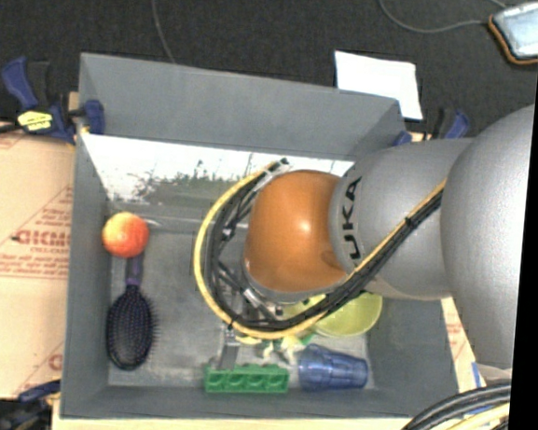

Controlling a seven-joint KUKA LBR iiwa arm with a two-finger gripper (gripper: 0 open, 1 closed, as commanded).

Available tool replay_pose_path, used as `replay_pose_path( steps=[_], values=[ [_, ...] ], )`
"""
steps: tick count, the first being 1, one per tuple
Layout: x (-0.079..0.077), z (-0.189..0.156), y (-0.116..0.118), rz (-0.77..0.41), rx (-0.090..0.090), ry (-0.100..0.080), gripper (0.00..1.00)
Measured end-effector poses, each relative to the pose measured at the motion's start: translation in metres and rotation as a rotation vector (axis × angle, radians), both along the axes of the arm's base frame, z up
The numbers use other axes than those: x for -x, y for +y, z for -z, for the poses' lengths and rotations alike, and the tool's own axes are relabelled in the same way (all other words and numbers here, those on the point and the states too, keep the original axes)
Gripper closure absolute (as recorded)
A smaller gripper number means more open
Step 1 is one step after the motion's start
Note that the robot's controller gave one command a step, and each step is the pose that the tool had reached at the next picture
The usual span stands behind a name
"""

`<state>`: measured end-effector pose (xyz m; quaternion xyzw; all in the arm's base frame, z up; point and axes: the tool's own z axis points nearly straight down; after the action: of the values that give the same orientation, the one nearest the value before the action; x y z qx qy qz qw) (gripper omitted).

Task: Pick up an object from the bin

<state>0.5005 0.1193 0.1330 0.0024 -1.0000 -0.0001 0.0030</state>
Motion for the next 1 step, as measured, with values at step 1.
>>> replay_pose_path(
  steps=[1],
  values=[
    [-0.0022, -0.0037, -0.0004, 0.005, -0.001, -0.007, 0.00]
  ],
)
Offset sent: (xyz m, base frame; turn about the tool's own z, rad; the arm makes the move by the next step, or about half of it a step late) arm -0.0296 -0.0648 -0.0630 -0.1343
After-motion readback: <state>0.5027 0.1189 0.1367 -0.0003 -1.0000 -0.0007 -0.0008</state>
